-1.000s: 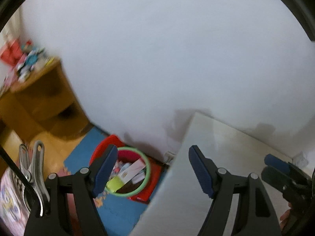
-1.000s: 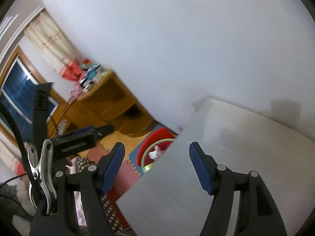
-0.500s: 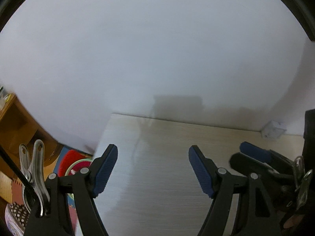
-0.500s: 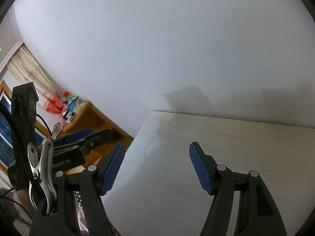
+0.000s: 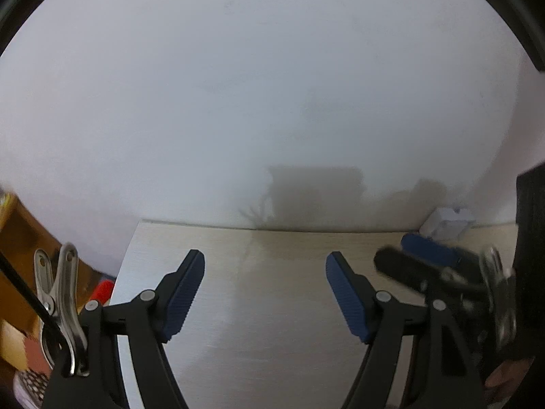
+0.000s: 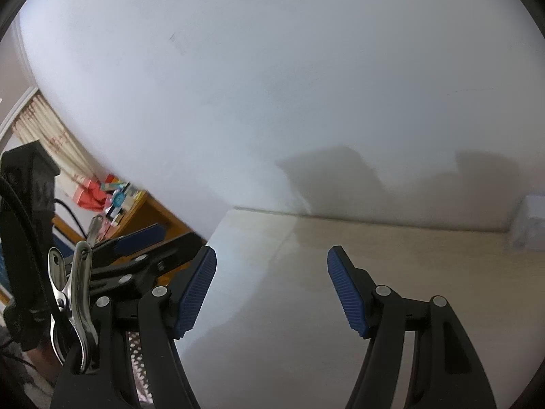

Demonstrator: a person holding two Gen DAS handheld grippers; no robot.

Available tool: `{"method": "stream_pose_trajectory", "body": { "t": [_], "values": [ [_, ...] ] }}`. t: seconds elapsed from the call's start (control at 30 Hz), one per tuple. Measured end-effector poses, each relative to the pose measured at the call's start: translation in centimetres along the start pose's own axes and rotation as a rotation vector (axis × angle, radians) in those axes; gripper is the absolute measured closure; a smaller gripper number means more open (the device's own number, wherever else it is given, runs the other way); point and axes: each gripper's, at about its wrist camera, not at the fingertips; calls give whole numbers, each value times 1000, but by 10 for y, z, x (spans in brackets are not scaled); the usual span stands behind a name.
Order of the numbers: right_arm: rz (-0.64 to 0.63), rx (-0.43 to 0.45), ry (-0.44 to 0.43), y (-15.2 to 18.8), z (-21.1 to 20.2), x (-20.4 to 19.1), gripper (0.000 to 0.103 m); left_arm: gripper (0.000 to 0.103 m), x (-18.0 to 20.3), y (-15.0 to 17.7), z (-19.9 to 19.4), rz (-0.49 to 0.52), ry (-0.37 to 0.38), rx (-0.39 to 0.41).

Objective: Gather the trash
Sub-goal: 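Move the right gripper toward the white plastic tray insert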

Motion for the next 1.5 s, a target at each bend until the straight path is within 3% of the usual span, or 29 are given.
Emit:
{"method": "stream_pose_trajectory", "body": {
  "t": [0.2, 0.43, 0.73, 1.07, 1.5],
  "values": [
    [84, 88, 33, -3, -24, 51, 34, 26, 59, -10, 4, 140, -35, 63],
    [298, 223, 95, 6, -66, 129, 34, 25, 124, -21, 19, 335, -51, 166],
    [463, 309, 165, 8, -103, 192, 34, 25, 172, -28, 67, 492, -18, 158],
    [586, 347, 238, 27, -120, 224, 34, 25, 203, -14, 104, 558, 55, 104],
    [643, 309, 253, 30, -94, 222, 34, 25, 216, -22, 131, 567, 257, 128]
  ]
}}
Point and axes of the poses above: each gripper's, at about its wrist camera, not at the fingertips, and z roughly the way its jaws point, x to its right, y to its underside, and after that the axes turned 1 degree about x, right-handed
